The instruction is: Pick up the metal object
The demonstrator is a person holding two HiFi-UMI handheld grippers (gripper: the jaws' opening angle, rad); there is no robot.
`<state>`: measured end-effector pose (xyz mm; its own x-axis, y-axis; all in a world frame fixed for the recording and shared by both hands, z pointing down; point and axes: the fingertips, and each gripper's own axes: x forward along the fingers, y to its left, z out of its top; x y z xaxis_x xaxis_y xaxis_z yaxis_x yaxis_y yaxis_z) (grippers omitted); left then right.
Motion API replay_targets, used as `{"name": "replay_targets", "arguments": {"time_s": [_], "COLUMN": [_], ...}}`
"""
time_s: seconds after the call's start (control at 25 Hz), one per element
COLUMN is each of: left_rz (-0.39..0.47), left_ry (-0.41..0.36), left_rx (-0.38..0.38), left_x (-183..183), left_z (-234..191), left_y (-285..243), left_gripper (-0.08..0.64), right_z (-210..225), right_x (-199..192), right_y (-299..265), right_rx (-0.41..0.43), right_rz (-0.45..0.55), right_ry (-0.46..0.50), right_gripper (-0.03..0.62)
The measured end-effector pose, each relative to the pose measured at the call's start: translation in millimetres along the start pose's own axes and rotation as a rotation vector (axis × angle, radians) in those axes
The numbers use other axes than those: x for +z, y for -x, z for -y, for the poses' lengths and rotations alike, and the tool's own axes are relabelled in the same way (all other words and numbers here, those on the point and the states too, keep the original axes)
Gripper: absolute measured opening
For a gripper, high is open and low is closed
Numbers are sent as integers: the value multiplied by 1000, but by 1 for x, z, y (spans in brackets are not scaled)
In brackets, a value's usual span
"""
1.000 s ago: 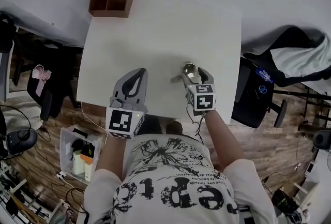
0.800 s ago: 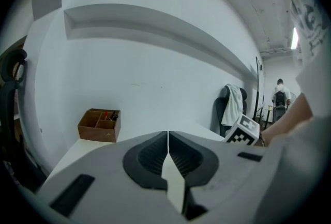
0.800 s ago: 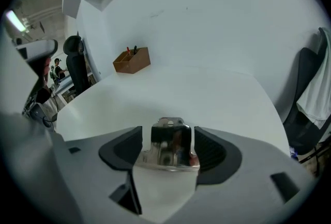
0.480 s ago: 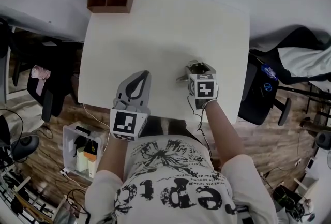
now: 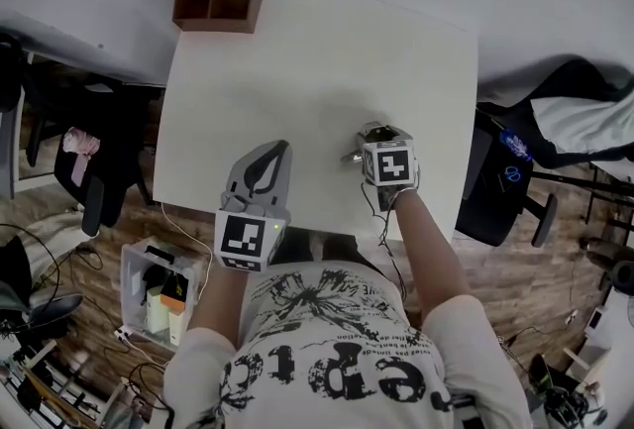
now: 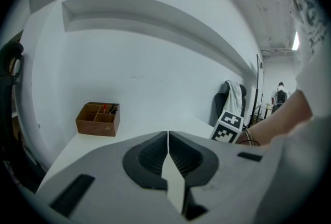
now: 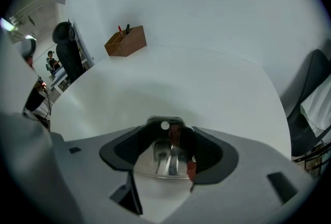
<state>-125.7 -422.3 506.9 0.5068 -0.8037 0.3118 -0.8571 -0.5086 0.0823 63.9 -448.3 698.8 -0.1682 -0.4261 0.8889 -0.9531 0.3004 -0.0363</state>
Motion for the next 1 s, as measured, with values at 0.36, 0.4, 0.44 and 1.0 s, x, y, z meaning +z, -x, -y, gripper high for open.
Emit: {"name": "replay_targets", "arguments": {"time_s": [0.36,0.4,0.44,1.0], "left_rz": [33,38,45,203], "left_ry": [-24,-29,-37,-140], "left_rx": [41,45,49,56], "left_x": [26,30,35,122], "left_z": [3,5,7,41], "left_y": [10,10,11,18], "left_gripper": [12,12,12,12], "right_z": [-10,-11,-11,-2], "right_x": [28,35,43,129], "right_y": [54,65,76,257], "right_rx": [33,33,34,-7], "right_rz": [168,200,235,782], "right_ry": [32,41,48,135], "right_gripper": [281,281,281,281]}}
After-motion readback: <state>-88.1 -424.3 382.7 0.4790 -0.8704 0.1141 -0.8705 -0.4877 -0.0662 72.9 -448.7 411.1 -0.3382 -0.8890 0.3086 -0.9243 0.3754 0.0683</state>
